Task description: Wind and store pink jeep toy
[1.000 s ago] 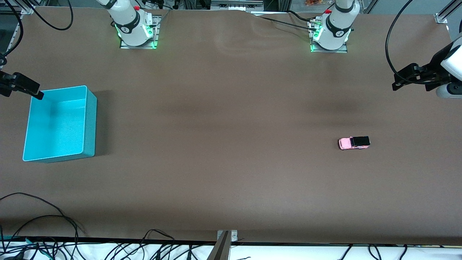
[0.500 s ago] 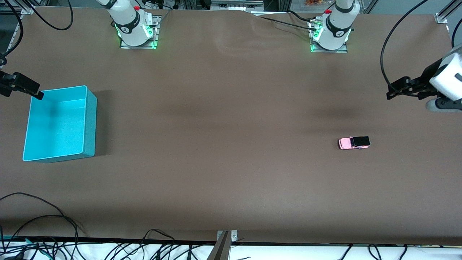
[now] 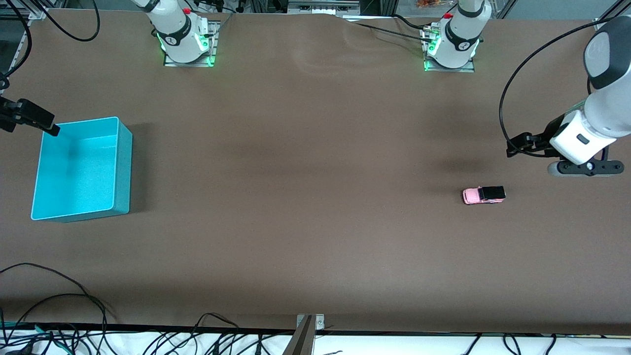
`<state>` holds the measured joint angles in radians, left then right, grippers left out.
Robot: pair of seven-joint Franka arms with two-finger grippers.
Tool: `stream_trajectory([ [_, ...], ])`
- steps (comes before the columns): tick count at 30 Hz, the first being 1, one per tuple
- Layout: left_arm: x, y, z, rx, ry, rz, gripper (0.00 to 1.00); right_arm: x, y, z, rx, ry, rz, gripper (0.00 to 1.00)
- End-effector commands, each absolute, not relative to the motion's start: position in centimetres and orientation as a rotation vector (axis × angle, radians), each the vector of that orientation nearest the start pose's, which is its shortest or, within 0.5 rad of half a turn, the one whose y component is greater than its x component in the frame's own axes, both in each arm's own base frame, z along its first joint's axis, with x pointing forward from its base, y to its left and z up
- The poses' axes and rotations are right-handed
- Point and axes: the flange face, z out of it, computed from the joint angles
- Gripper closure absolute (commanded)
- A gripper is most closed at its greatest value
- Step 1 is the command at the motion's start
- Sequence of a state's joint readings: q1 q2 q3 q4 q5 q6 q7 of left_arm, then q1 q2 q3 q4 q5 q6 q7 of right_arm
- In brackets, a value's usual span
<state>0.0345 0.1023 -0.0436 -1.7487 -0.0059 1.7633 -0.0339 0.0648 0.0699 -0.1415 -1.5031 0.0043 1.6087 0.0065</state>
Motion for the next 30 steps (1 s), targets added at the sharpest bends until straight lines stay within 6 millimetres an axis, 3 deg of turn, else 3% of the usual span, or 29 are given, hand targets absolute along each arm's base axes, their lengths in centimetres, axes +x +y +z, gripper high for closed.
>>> stream_trajectory([
  [1,58.0,-0.3,48.2,-3.153,-0.064,0.107,0.0,57.6,-4.3,62.9,-3.155,0.13,-0.058,0.0],
  [16,58.5,1.5,39.8,-3.152,-0.111,0.08,0.0,57.6,-4.3,62.8,-3.155,0.13,-0.056,0.0],
  [27,57.1,2.1,32.9,-3.153,-0.129,-0.007,0.0,57.6,-4.2,62.8,-3.155,0.128,-0.056,0.0],
  [30,57.1,2.1,32.6,-3.153,-0.129,-0.003,0.0,57.6,-4.2,62.7,-3.155,0.128,-0.053,0.0],
])
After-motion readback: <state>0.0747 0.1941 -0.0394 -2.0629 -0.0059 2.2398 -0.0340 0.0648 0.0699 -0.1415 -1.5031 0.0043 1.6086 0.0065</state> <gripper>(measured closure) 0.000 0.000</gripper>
